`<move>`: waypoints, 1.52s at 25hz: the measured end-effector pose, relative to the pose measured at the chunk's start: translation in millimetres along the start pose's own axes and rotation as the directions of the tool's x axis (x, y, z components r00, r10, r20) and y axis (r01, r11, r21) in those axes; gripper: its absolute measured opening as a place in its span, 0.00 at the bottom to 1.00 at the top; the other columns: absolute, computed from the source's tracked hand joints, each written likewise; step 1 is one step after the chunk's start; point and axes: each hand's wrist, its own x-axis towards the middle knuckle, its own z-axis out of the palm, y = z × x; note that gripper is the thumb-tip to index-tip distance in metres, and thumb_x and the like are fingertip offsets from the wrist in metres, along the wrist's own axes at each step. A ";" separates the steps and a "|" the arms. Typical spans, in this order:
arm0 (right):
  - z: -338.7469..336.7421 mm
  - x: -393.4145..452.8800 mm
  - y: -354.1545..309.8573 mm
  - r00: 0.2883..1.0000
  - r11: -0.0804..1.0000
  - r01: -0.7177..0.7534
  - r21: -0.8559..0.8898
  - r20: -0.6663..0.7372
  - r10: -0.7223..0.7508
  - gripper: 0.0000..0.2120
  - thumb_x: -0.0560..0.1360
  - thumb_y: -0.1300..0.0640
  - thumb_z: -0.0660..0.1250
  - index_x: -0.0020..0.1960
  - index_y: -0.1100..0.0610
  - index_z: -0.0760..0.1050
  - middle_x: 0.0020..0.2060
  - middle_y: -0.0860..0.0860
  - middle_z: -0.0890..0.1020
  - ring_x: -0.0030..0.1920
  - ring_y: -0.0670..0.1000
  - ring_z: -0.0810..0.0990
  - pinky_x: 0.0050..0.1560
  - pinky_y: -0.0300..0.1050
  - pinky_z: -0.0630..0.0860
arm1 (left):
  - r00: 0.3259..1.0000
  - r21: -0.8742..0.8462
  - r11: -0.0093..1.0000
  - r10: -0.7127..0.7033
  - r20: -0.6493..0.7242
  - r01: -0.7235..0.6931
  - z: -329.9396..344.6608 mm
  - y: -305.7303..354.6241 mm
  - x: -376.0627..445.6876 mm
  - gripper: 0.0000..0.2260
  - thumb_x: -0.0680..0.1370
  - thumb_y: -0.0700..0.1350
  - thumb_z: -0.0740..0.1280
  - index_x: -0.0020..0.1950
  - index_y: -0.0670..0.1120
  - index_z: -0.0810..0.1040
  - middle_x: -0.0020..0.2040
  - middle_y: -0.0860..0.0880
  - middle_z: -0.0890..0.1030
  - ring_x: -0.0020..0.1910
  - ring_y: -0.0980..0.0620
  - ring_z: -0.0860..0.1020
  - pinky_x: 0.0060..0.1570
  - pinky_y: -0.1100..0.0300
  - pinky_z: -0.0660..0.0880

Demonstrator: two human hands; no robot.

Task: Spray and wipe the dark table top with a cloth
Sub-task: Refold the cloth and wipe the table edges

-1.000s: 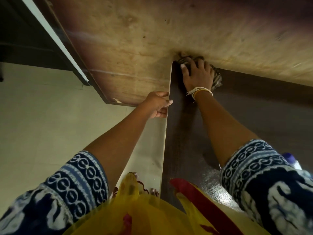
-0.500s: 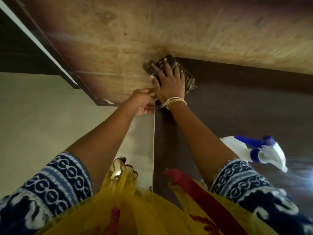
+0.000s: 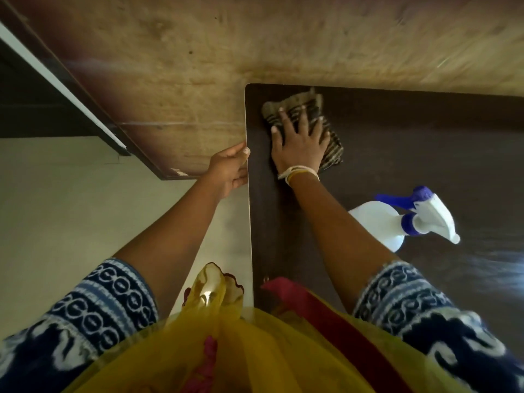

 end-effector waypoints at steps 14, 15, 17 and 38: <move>10.1 -217.1 75.4 0.837 0.842 0.539 -0.028 0.134 -0.531 0.24 0.81 0.38 0.49 0.76 0.37 0.56 0.78 0.48 0.59 0.78 0.57 0.54 0.76 0.55 0.49 | 0.826 0.516 0.836 0.418 -0.377 -0.187 10.6 -152.8 -146.9 0.07 0.77 0.36 0.67 0.47 0.45 0.84 0.47 0.44 0.84 0.51 0.45 0.82 0.56 0.55 0.77; 10.8 -229.3 81.3 0.833 0.839 0.543 -0.024 0.143 -0.535 0.24 0.81 0.38 0.48 0.76 0.37 0.56 0.78 0.48 0.59 0.78 0.57 0.53 0.76 0.55 0.49 | 0.794 0.610 0.772 0.480 -0.374 -0.180 13.2 -162.6 -156.6 0.08 0.77 0.36 0.66 0.52 0.42 0.84 0.51 0.43 0.84 0.53 0.44 0.81 0.57 0.58 0.74; 9.3 -263.1 99.0 0.823 0.831 0.556 -0.024 0.159 -0.546 0.24 0.81 0.38 0.48 0.76 0.38 0.56 0.78 0.48 0.60 0.78 0.57 0.53 0.76 0.55 0.49 | 0.750 0.681 0.711 0.544 -0.375 -0.175 19.5 -188.0 -184.5 0.10 0.78 0.37 0.66 0.57 0.40 0.83 0.55 0.42 0.83 0.56 0.45 0.80 0.56 0.59 0.73; -69.5 -438.0 147.7 0.819 -0.334 -0.572 0.749 0.506 -0.269 0.22 0.74 0.49 0.66 0.63 0.61 0.75 0.58 0.60 0.80 0.58 0.61 0.78 0.67 0.61 0.70 | 0.962 0.042 0.999 -0.013 0.273 0.002 33.0 -244.4 -333.1 0.21 0.78 0.61 0.64 0.60 0.47 0.80 0.56 0.44 0.84 0.54 0.46 0.83 0.56 0.49 0.79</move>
